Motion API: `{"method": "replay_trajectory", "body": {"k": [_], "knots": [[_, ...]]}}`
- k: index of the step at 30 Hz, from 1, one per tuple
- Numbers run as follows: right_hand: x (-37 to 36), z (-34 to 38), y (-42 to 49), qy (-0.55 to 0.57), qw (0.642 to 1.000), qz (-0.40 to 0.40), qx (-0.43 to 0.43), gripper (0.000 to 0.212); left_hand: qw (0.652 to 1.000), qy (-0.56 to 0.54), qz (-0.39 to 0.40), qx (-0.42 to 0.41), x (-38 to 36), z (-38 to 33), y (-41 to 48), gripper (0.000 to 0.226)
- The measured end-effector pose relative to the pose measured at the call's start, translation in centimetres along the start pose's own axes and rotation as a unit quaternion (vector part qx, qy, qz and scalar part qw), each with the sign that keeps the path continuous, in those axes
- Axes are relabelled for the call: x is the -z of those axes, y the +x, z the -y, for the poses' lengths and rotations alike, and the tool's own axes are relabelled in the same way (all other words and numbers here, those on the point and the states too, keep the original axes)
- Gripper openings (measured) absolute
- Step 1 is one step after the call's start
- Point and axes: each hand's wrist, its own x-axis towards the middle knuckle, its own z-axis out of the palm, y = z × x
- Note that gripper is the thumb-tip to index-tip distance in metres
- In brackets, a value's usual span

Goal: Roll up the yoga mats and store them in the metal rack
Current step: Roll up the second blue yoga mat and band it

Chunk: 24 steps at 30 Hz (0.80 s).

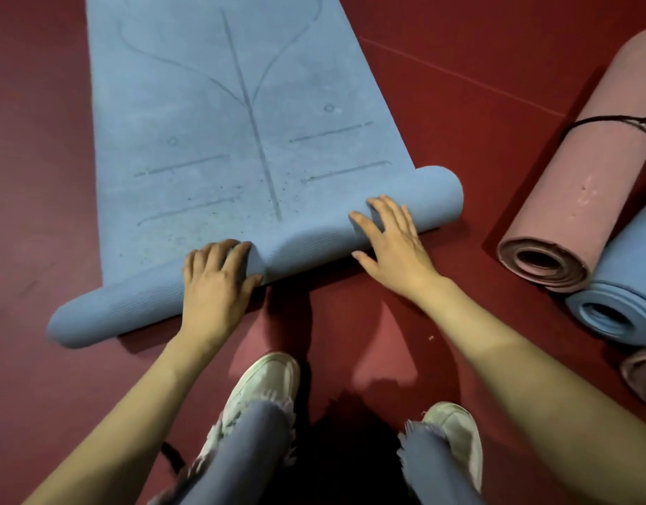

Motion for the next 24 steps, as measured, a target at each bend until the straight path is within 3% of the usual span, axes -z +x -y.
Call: {"method": "replay_trajectory", "body": {"k": [5, 9, 13, 24], "knots": [[-0.3, 3.5, 1.2, 0.042, 0.996, 0.062, 0.049, 0.046, 0.996, -0.066, -0.035, -0.050, -0.4, -0.2, -2.3, 0.032], [-2.7, 3.7, -0.7, 0.018, 0.994, 0.023, 0.109, 0.046, 0.996, -0.079, -0.006, -0.035, -1.8, 0.4, -5.2, 0.035], [-5.5, 3.1, -4.3, 0.008, 0.994, 0.024, 0.107, 0.032, 0.990, -0.129, 0.033, -0.052, -3.8, 1.0, -6.9, 0.026], [-7.3, 2.6, -6.7, 0.088, 0.996, 0.021, 0.019, 0.034, 0.980, -0.184, 0.076, -0.017, -4.6, 1.1, -6.9, 0.023]]}}
